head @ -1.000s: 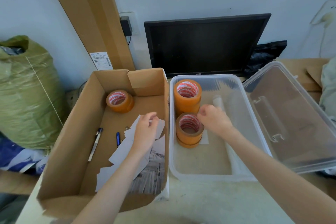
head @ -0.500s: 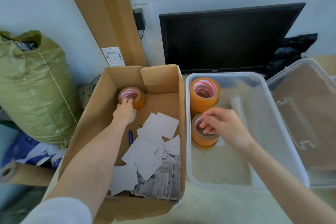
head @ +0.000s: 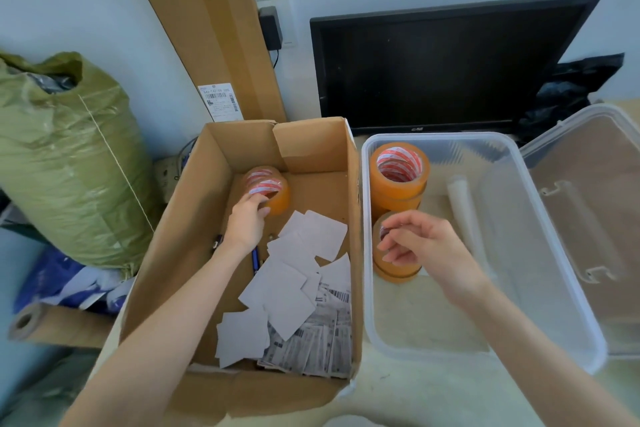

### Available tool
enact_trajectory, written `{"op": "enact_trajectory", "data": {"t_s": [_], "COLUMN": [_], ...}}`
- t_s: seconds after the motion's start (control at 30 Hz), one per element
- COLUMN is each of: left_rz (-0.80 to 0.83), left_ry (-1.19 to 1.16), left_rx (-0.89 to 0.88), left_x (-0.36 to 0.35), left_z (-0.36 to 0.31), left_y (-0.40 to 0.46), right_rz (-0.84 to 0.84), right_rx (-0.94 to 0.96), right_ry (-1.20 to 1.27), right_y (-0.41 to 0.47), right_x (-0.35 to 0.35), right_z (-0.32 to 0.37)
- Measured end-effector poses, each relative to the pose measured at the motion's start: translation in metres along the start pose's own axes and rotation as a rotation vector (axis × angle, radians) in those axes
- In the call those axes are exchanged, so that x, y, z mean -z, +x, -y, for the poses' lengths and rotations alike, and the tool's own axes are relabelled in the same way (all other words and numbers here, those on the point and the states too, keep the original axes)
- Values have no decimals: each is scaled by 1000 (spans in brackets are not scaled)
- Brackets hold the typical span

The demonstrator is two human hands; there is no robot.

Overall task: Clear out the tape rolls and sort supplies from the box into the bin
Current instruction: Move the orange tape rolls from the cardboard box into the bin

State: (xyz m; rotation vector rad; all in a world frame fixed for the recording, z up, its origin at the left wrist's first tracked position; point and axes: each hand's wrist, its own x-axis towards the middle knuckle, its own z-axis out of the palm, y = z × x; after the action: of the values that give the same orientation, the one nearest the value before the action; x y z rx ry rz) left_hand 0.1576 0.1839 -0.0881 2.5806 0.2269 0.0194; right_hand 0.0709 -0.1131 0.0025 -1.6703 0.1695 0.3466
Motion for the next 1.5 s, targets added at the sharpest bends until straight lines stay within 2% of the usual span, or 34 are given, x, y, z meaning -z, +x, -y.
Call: {"op": "enact_trajectory", "data": {"t_s": [0.23,0.43,0.53,0.63,0.87,0.93,1.03,1.13,1.23,1.33,1.4,1.5], "left_rz": [-205,-215,-232,-214,-133,-151,-264,-232,-100,105,196,174], "left_ry": [-204,-201,-171,-156,-274,-373,-453,-266,57,316,385,488], "left_rx": [-297,-622,-657,-670,-606,-520,-354,-176,-40,72,113,90], "left_x": [29,48,42,33,34,34,20,-6,-23,-32,-40,-50], "left_z": [-55,-92,-94,-91,-95,-96,-76,-41,-16,-2,2,9], "left_y": [-90,-153,-168,-174,-157,-141,-96,-36,17,49,60,62], "right_rz": [18,65,119,84,-48,-92,-114,-106,-117,-137,-145,-152], "right_rx": [18,-13,2,18,44,49,47,41,18,-13,-28,-41], "right_ry": [119,287,350,327,395,428,446,448,458,474,475,487], "right_y": [-11,-25,-32,-35,-30,-26,-22,-18,-12,-6,-3,-1], "right_x": [-11,-16,-17,-18,-19,-16,-10,-6,-8,-12,-13,-11], "right_z": [6,21,26,25,17,16,16,14,9,4,2,-1]}}
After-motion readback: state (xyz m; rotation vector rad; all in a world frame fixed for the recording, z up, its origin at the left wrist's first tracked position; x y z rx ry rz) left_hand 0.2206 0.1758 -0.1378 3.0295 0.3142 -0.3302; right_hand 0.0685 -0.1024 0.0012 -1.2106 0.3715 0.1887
